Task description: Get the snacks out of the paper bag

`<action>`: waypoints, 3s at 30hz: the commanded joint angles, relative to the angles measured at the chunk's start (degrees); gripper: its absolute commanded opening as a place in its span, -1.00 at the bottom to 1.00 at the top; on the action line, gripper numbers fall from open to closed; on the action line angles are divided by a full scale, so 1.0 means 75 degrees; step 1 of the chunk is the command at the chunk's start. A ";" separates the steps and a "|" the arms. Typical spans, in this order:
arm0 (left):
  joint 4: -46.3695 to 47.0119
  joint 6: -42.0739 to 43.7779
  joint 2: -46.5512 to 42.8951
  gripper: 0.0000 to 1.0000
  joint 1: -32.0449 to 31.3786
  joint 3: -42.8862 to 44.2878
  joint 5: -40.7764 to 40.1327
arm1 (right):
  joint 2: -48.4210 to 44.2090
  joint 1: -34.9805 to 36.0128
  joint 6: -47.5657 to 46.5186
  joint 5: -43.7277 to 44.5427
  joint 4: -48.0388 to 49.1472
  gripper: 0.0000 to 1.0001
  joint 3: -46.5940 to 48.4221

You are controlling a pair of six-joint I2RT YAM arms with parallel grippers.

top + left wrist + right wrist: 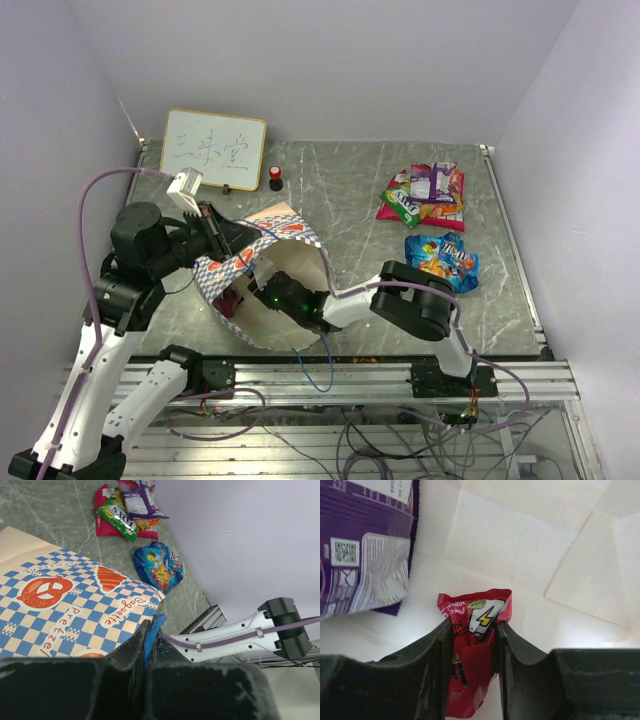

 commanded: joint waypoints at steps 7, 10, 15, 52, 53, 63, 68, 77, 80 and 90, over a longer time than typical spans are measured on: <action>-0.0134 -0.0028 -0.0071 -0.86 -0.0046 -0.0072 -0.0632 | -0.1641 -0.0004 -0.0505 -0.0360 -0.0642 -1.00 -0.1344; -0.0146 -0.0045 -0.0011 -0.86 -0.0046 -0.0020 -0.0615 | -0.2046 0.0029 -0.0743 -0.0566 -0.0711 -1.00 -0.1549; 0.0074 -0.0278 -0.0068 -0.86 -0.0046 -0.0231 -0.0693 | -0.2575 0.0272 -0.0643 -0.0766 -0.0828 -1.00 -0.1741; -0.1611 -0.1829 -0.1474 -0.86 -0.0047 -0.1266 -0.0445 | -0.8547 0.0519 -0.3509 -0.1699 -0.2332 -1.00 -0.2521; -0.1855 -0.1895 -0.1580 -0.86 -0.0047 -0.1318 -0.0472 | -0.8631 0.0524 -0.3362 -0.1726 -0.2147 -1.00 -0.2678; -0.1923 -0.3325 -0.3049 -0.86 -0.0046 -0.1963 -0.1052 | -1.0286 0.0506 -0.3553 -0.0457 -0.2903 -1.00 -0.2422; -0.0818 -0.2930 -0.2139 -0.86 -0.0046 -0.1857 -0.0766 | -1.0185 0.0446 -0.3604 0.1598 -0.3306 -1.00 -0.1906; -0.0421 -0.1115 -0.0072 -0.86 -0.0046 -0.0336 -0.0644 | -0.9209 -0.2925 -0.0532 0.2286 -0.5523 -1.00 -0.1262; 0.0069 -0.1036 0.0125 -0.86 -0.0054 -0.0365 -0.0426 | -0.8695 -0.4193 -0.0126 0.1571 -0.5987 -1.00 -0.1181; 0.0502 -0.0644 0.0029 -0.86 -0.0047 -0.0518 0.0037 | -0.7116 -0.6466 0.0706 0.0596 -0.5869 -1.00 -0.1256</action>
